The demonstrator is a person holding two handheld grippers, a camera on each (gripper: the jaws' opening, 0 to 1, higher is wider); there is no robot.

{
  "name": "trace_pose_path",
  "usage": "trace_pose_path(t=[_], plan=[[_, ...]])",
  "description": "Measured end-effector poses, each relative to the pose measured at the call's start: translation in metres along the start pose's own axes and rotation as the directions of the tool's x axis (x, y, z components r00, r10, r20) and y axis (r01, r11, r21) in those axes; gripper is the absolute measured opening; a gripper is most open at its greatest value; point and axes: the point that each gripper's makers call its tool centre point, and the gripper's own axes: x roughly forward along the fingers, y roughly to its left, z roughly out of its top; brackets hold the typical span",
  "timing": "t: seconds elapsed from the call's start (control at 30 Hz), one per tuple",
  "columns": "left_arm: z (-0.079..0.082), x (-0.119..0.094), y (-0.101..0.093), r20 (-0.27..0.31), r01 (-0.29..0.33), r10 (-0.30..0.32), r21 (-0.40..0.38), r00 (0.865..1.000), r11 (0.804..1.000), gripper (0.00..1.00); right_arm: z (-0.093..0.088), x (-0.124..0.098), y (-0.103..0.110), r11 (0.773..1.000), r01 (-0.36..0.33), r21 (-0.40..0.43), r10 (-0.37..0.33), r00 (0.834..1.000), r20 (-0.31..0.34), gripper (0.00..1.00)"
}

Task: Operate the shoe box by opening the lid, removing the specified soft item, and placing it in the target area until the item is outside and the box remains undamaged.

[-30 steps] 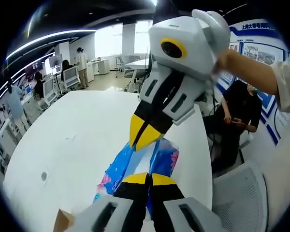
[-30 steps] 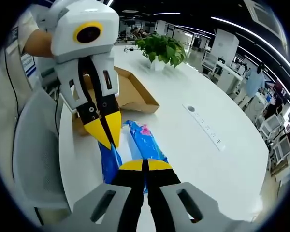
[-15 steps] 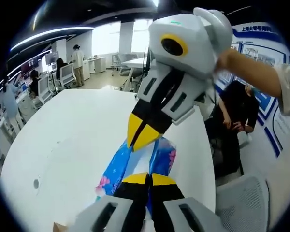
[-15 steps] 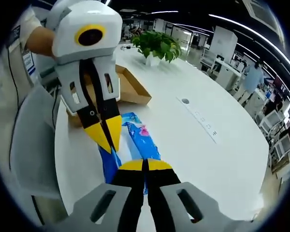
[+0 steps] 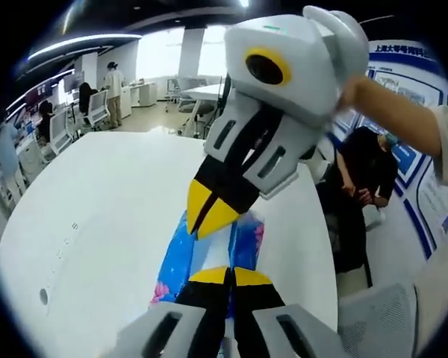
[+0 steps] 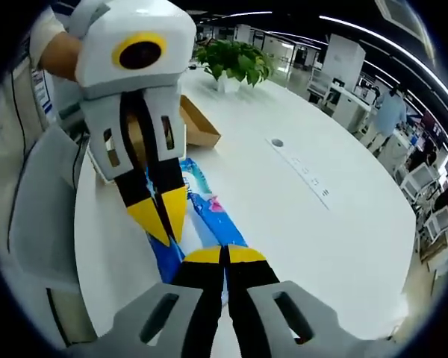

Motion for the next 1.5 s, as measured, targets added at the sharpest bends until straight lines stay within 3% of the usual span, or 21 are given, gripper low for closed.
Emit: trace_pose_path(t=[0.53, 1.1, 1.5], plan=[[0.007, 0.037, -0.001, -0.047, 0.048, -0.047, 0.027, 0.998, 0.998, 0.00, -0.029, -0.001, -0.019, 0.999, 0.036, 0.039, -0.035, 0.999, -0.016, 0.00], [-0.018, 0.073, 0.001, -0.115, 0.084, -0.084, -0.002, 0.990, 0.996, 0.00, -0.072, 0.024, -0.020, 0.996, 0.062, 0.058, -0.058, 0.995, -0.080, 0.00], [-0.019, 0.080, 0.004, -0.100, 0.083, -0.084, -0.018, 0.991, 0.996, 0.00, -0.074, 0.033, -0.032, 0.993, 0.097, 0.072, -0.091, 0.992, -0.084, 0.00]])
